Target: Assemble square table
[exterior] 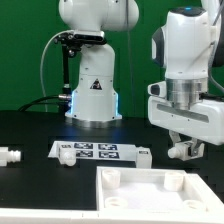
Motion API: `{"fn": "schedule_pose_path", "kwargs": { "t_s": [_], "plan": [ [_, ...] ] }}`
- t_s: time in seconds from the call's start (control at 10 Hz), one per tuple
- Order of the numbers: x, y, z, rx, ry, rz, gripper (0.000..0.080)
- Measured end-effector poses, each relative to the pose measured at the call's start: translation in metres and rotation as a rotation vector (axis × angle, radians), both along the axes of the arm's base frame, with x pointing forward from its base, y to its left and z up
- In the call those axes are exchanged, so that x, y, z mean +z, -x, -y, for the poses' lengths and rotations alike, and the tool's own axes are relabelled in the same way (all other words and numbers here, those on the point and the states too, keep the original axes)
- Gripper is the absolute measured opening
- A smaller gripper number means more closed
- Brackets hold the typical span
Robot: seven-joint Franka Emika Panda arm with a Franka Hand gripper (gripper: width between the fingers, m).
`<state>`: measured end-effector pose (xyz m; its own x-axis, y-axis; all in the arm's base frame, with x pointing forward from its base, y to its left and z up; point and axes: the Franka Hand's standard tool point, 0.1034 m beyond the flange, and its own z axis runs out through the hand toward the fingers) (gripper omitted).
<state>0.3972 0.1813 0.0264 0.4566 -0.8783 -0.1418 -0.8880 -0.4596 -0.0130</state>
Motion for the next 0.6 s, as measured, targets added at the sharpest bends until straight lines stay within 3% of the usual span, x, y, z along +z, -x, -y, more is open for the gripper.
{"fn": "schedule_pose_path", "kwargs": {
  "t_s": [0.4,0.6],
  "plan": [
    [-0.0007,0.003,-0.0005,-0.248,-0.001,-0.046,0.0284],
    [-0.001,0.0062,0.0044,-0.524,0.03,-0.121,0.0284]
  ]
}}
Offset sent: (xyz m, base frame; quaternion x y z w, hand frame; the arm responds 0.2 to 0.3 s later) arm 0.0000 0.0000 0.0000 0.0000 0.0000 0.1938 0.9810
